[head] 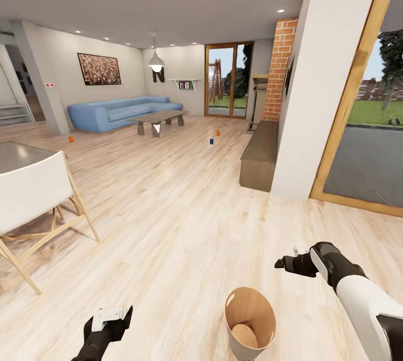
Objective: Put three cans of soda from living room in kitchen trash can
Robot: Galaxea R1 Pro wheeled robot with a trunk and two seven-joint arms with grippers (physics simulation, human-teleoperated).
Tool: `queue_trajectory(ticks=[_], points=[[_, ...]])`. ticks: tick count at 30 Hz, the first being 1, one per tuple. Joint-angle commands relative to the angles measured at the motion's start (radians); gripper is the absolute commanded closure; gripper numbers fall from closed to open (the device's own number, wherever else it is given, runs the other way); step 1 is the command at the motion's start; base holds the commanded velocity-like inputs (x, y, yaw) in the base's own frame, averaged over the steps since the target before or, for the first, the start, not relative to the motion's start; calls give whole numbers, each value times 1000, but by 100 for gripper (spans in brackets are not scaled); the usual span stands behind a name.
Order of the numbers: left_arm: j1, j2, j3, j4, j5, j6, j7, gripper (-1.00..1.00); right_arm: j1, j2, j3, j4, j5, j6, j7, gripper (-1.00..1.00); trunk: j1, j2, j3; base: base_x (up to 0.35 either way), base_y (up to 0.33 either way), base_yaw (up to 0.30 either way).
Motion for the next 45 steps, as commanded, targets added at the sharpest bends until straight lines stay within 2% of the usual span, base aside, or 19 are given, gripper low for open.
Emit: queue_trajectory(ticks=[1, 3, 6, 8, 9, 10, 11, 12, 17, 24, 45], points=[[-5, 1, 0, -6, 0, 10, 0, -100, 0, 0, 0, 0, 0, 0, 0, -100, 4, -7, -3, 0, 0, 0], [-11, 1, 1, -12, 1, 23, 0, -100, 0, 0, 0, 0, 0, 0, 0, -100, 12, -21, -9, 0, 0, 0], [-44, 1, 2, -37, 2, 81, 1, -100, 0, 0, 0, 0, -1, 0, 0, -100, 23, -42, -19, 0, 0, 0], [-81, 1, 2, -50, 1, 124, 1, -100, 0, 0, 0, 1, 0, 0, 0, -100, 31, -56, -25, 0, 0, 0], [-127, 1, 3, -57, 1, 167, 1, -100, 0, 1, 0, 1, -1, 0, 0, -100, 35, -63, -28, 0, 0, 0], [-127, 1, 3, -57, 1, 167, 1, -100, 0, 1, 0, 1, -1, 0, 0, -100, 38, -70, -31, 0, 0, 0], [-152, 0, 3, -57, 1, 189, 1, -100, 0, 1, 0, 1, -1, 0, 0, -100, 42, -77, -35, 0, 0, 0], [-220, -1, 5, -41, 1, 255, 0, -100, 0, 3, 0, 1, -1, 0, 0, -100, 46, -84, -38, 0, 0, 0], [-276, -5, 2, 46, 0, 312, 2, -100, 0, 7, 1, 1, -1, 0, 7, -100, 65, -119, -53, 0, 0, 0], [-297, -4, 10, 154, 10, 335, -3, -100, 0, 8, 1, 1, -1, 0, 26, -100, 92, -168, -75, 0, 0, 0], [-304, -2, 4, 190, 5, 336, -27, -100, 0, 6, 4, -2, 1, 0, 56, -100, 173, -315, -141, 0, 0, 0]])
